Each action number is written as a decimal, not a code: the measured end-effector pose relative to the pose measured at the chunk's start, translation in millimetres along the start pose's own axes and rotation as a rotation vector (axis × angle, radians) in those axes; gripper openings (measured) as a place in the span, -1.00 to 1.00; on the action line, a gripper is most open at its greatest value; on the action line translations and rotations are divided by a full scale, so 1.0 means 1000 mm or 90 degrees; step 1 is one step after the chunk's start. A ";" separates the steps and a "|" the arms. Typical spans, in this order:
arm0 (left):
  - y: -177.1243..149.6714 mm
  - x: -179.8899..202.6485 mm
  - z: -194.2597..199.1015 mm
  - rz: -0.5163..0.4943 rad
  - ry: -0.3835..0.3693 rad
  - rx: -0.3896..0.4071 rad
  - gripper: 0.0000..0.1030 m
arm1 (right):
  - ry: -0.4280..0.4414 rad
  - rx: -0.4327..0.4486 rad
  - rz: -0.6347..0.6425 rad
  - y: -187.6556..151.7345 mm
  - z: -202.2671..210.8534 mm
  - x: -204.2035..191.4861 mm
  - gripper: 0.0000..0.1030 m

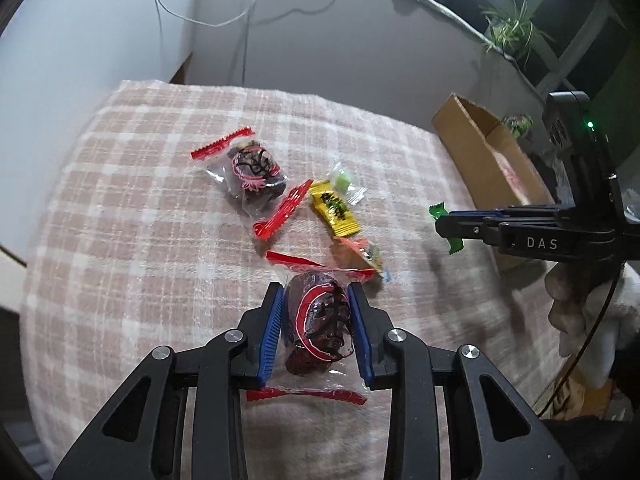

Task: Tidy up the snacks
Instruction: 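Carry both items over the box and open both tools to release them, then move both tools back toward the remaining red packet and yellow candy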

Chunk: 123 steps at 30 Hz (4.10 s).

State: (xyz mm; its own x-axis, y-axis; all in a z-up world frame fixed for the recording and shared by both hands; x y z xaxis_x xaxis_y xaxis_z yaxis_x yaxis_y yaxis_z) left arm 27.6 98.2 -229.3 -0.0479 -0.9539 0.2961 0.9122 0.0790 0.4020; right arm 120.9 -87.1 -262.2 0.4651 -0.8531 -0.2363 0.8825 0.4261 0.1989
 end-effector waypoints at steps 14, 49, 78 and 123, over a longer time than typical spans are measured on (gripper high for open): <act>0.023 0.053 0.018 -0.017 -0.051 0.049 -0.41 | 0.034 0.096 -0.050 -0.027 0.084 0.025 -0.62; 0.080 0.220 -0.047 -0.195 -0.158 0.017 -0.41 | -0.073 0.152 -0.241 -0.096 0.143 0.183 -0.62; 0.089 0.264 -0.073 -0.252 -0.106 -0.009 -0.27 | -0.083 0.141 -0.253 -0.095 0.131 0.202 -0.56; 0.073 0.175 -0.011 -0.160 -0.035 0.054 0.24 | -0.048 0.202 -0.168 -0.077 0.147 0.142 0.64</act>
State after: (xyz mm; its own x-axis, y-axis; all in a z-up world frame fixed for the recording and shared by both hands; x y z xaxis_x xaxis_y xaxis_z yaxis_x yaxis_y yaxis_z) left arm 90.5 -66.4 -157.4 -0.2927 -0.9295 0.2243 0.8320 -0.1320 0.5389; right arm 108.6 -285.7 -171.3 0.2094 -0.9454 -0.2499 0.9003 0.0867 0.4265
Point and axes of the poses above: each gripper's, at about its wrist camera, not at the fingertips, and z roughly against the way its jaws point, x to its right, y to its top, the point moved 2 cm from there along -z, roughly the way its jaws point, and after that the axes turned 4 degrees about -x, right-handed, at the moved point
